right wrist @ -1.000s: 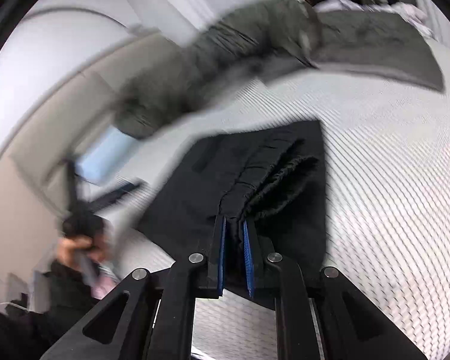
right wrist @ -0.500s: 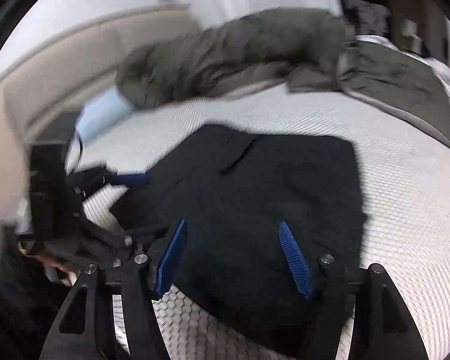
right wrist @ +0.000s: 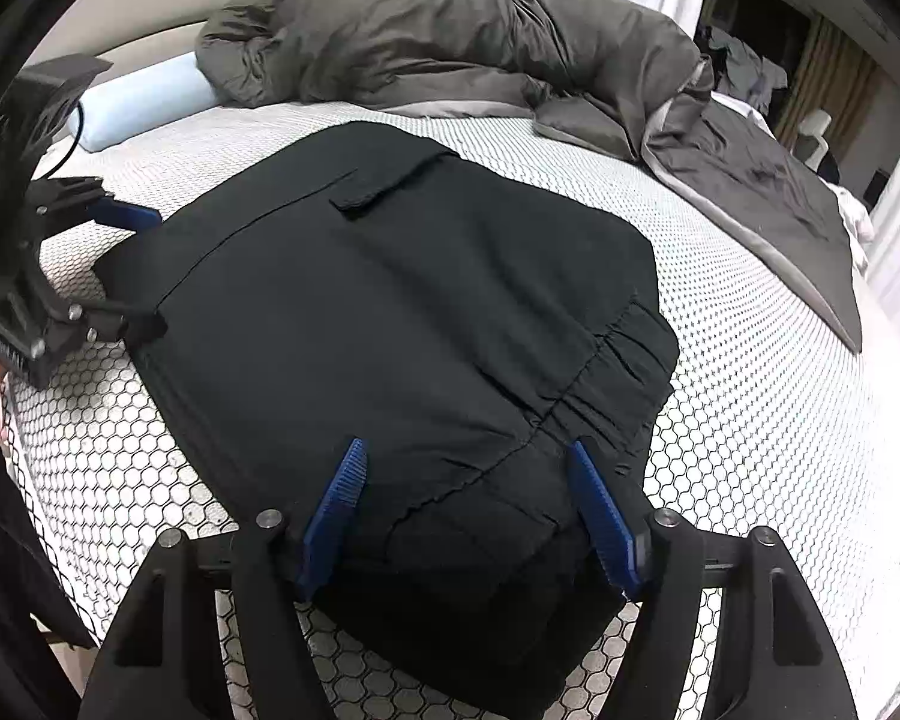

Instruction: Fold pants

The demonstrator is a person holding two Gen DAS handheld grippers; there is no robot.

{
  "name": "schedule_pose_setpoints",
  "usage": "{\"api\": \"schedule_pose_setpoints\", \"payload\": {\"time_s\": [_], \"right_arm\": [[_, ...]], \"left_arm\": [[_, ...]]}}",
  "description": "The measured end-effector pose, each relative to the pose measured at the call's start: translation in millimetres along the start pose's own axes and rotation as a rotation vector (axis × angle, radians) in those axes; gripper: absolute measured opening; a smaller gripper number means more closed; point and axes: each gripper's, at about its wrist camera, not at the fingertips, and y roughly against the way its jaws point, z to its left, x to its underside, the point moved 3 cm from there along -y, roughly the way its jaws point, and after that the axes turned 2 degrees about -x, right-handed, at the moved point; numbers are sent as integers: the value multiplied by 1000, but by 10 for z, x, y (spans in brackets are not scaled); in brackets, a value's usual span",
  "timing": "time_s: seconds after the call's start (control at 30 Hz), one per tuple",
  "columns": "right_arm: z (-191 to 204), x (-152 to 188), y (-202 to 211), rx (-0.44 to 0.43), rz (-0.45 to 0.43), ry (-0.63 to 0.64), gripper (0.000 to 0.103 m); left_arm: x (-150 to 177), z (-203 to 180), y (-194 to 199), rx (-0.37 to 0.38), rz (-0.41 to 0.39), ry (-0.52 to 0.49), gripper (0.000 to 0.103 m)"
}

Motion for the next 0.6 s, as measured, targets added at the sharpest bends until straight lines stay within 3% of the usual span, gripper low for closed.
{"api": "schedule_pose_setpoints", "payload": {"time_s": [0.07, 0.2, 0.27, 0.47, 0.6], "right_arm": [[0, 11, 36, -31, -6, -24, 82], [-30, 37, 148, -42, -21, -135, 99], [-62, 39, 179, -66, -29, -184, 100], [-205, -74, 198, -19, -53, -286, 103], [-200, -350, 193, -86, -114, -320, 103]], "left_arm": [[-15, 40, 54, -11, -20, 23, 103], [-125, 166, 116, 48, -39, 130, 102], [-206, 166, 154, 58, -57, 137, 102], [-419, 61, 263, 79, -116, 137, 102], [-423, -102, 187, 20, -105, 86, 102]]}}
